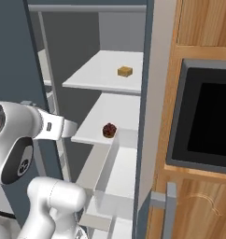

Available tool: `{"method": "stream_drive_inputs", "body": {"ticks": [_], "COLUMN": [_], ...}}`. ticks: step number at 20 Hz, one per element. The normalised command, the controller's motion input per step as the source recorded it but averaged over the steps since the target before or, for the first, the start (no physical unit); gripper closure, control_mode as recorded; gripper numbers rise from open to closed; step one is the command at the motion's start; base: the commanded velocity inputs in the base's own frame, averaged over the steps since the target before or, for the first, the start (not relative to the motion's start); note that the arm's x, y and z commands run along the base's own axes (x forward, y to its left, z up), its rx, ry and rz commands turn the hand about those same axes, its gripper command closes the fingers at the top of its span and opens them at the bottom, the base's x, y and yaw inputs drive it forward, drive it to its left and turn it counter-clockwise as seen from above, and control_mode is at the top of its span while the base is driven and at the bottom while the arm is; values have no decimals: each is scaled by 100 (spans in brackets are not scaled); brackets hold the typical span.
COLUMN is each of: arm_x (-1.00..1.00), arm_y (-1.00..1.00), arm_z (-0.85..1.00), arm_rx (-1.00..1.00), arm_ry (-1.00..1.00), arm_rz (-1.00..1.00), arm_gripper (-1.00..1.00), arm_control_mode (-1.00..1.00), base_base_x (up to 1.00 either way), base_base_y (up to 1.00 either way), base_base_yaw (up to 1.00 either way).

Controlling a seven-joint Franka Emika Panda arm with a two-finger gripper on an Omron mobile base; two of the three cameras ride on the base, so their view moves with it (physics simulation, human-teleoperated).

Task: Take the cakes from the fridge and place them on the empty tray on the dining counter.

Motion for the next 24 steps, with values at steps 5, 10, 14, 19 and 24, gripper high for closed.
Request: {"method": "stream_drive_inputs", "body": {"ticks": [5, 10, 14, 19, 24], "arm_x": [0, 0, 0, 0, 10], "arm_y": [0, 0, 0, 0, 0], "arm_z": [0, 0, 0, 0, 0], "arm_rx": [0, 0, 0, 0, 0], "arm_ry": [0, 0, 0, 0, 2], "arm_rz": [0, 0, 0, 0, 0], "arm_gripper": [-100, -100, -100, -100, -100], "arm_control_mode": [100, 100, 100, 100, -100], "base_base_x": [2, -23, 55, 54, 27], "base_base_y": [-69, -35, 28, 11, 0], "base_base_yaw": [0, -3, -1, 0, 0]}}
